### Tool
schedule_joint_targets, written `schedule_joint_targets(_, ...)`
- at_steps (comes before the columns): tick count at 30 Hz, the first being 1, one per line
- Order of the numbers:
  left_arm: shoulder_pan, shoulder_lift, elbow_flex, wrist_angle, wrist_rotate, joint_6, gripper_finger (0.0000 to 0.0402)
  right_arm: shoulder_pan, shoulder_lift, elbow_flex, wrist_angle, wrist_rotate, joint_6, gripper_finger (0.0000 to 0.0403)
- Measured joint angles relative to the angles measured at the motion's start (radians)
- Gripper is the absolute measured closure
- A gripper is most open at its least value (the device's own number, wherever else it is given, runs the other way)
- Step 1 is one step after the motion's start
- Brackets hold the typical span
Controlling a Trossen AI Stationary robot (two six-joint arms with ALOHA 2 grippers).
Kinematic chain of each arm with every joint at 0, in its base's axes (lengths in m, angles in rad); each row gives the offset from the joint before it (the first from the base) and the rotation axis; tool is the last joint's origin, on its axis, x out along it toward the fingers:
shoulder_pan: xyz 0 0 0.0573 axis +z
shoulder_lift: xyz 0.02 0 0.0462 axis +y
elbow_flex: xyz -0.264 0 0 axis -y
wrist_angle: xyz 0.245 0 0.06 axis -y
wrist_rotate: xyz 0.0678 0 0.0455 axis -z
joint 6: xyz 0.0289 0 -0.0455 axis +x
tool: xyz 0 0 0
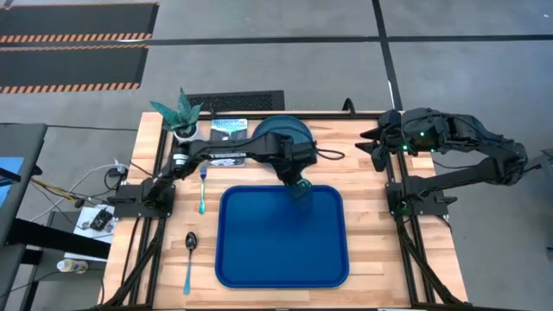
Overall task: Pick and place plate/cup/fork/spoon on tray
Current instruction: Put the blue cup on the top right of the blue tray
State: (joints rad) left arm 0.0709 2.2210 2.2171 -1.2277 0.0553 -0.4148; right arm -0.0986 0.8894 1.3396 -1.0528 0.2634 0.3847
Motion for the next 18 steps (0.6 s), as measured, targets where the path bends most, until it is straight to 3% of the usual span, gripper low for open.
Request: schedule_joint_targets(18, -0.005, 0.000, 0.025, -0.026, -0.068, -0.016, 0.0401, 0.000, -0.001, 0.000, -0.024, 0.000, 0.000, 0.0189)
